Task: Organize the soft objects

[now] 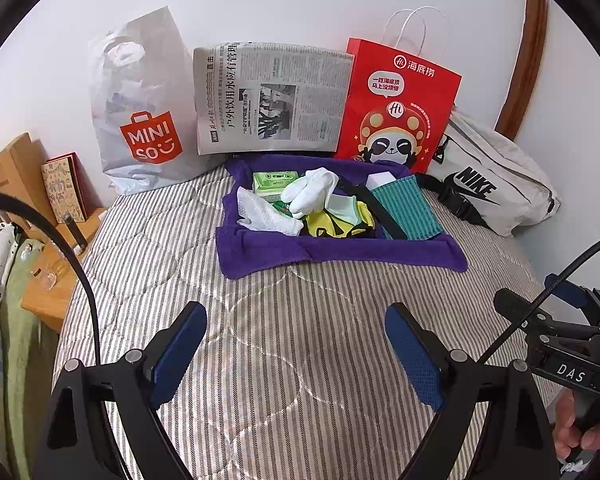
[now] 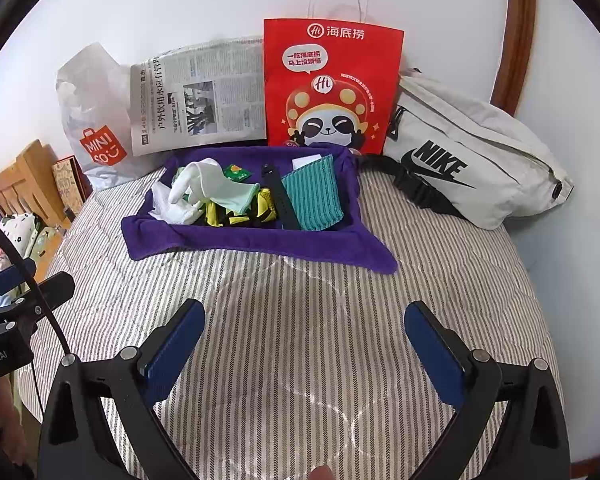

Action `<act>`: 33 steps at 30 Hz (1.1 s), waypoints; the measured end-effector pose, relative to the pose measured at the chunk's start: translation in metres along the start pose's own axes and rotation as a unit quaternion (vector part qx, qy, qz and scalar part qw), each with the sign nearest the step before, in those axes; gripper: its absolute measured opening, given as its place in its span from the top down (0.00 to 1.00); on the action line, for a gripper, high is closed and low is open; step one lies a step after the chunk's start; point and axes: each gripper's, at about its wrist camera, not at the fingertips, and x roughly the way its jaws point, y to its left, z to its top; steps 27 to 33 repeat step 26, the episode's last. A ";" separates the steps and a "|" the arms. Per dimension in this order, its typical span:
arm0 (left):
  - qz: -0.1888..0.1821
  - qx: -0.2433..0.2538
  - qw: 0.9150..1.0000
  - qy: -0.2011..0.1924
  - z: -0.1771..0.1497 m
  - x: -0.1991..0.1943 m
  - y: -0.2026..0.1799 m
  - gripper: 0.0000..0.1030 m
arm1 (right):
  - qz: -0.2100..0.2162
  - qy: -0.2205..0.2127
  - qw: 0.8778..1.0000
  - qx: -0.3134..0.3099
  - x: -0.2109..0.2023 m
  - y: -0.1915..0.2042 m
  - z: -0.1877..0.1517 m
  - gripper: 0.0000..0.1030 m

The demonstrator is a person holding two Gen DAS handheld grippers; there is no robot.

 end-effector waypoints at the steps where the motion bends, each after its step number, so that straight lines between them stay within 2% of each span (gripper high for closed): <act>1: -0.001 0.000 1.000 0.000 0.000 0.000 0.000 0.12 | 0.000 -0.001 1.000 0.000 0.000 0.000 0.000 0.04; 20: 0.001 -0.001 1.000 -0.002 0.001 -0.001 0.002 0.12 | -0.001 -0.001 1.000 -0.001 0.000 0.000 -0.001 0.04; 24: 0.007 0.001 1.000 -0.005 0.001 -0.001 0.003 0.07 | -0.002 0.000 1.000 -0.001 0.000 0.000 -0.002 0.04; 33: 0.007 0.001 1.000 -0.007 0.002 -0.001 0.003 0.07 | -0.002 0.002 1.000 -0.001 0.001 0.000 -0.002 0.04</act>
